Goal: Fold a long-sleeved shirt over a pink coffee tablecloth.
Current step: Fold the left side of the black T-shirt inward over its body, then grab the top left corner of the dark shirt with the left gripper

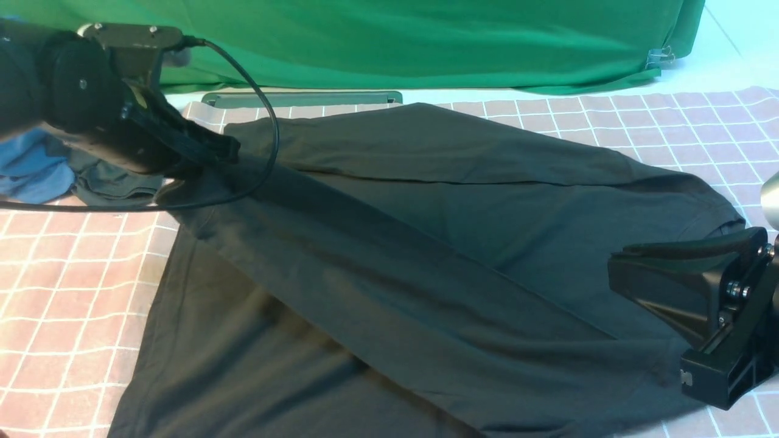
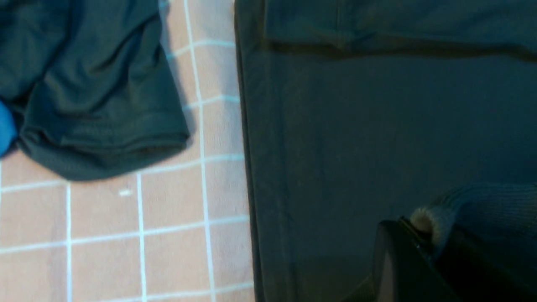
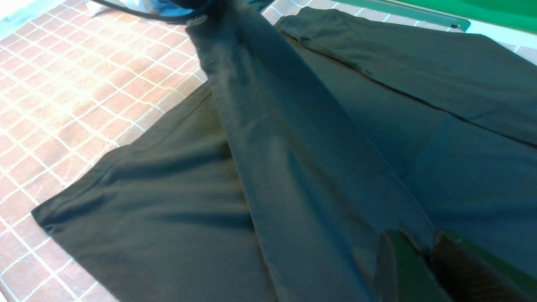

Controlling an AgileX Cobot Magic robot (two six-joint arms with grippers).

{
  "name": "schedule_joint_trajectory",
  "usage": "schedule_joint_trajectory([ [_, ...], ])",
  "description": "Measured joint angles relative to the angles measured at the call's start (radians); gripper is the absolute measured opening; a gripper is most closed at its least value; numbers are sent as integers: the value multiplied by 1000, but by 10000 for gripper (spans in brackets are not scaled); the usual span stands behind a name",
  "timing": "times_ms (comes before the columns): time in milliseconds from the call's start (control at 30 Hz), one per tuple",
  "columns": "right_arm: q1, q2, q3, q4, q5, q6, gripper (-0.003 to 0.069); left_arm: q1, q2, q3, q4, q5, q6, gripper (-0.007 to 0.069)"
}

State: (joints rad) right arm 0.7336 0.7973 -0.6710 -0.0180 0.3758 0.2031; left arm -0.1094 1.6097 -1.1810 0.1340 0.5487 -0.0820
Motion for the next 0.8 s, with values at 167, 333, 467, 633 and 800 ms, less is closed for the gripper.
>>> schedule_joint_trajectory([
  [167, 0, 0, 0, 0, 0, 1, 144, 0, -1, -6, 3, 4, -24, 258],
  [333, 0, 0, 0, 0, 2, 1, 144, 0, 0, -42, 6, 74, -169, 316],
  [467, 0, 0, 0, 0, 14, 2, 144, 1, 34, -178, 16, 221, -254, 177],
  [633, 0, 0, 0, 0, 22, 2, 144, 16, 188, -424, 9, 359, -273, 21],
  [800, 0, 0, 0, 0, 29, 2, 144, 45, 399, -612, -45, 404, -319, 20],
])
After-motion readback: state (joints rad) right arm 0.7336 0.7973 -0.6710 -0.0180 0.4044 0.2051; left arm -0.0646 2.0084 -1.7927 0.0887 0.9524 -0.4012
